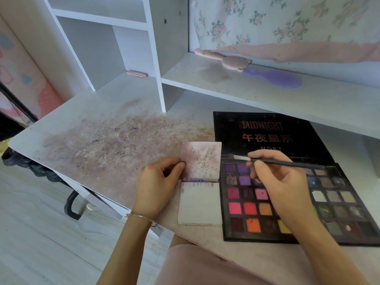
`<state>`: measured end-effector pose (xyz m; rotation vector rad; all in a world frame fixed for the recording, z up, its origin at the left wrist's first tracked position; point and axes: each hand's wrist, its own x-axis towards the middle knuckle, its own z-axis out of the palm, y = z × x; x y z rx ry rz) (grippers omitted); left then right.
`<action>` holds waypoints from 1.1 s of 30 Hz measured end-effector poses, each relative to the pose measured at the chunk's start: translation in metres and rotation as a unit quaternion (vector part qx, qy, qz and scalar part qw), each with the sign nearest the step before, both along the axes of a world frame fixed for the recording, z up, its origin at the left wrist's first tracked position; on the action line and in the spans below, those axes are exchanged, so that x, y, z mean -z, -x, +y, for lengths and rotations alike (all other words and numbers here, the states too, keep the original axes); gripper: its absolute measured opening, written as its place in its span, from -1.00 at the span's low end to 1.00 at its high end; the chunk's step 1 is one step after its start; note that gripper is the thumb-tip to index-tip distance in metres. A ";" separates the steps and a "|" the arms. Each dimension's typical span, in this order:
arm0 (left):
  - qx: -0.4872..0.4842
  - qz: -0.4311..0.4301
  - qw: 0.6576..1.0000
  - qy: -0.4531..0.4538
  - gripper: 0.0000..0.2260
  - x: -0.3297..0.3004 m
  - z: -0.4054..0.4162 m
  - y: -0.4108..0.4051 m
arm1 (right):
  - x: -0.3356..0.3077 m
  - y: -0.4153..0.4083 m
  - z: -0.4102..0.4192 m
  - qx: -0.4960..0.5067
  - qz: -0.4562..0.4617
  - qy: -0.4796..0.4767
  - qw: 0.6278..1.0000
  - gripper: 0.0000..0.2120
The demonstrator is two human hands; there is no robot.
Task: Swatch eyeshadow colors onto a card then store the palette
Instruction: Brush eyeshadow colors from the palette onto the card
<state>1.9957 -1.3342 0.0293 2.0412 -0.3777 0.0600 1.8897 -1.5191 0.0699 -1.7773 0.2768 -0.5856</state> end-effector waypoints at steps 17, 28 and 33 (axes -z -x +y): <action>0.008 0.001 1.000 -0.016 -0.91 0.000 0.000 0.001 | 0.023 0.015 -0.017 0.007 0.074 0.184 0.980 -0.79; 0.007 0.006 1.000 -0.019 -0.91 -0.003 0.000 0.003 | 0.021 0.015 -0.017 0.004 0.083 0.181 0.980 -0.80; 0.009 0.010 1.000 -0.018 -0.91 -0.003 -0.001 0.003 | 0.021 0.014 -0.019 0.025 0.079 0.169 0.982 -0.79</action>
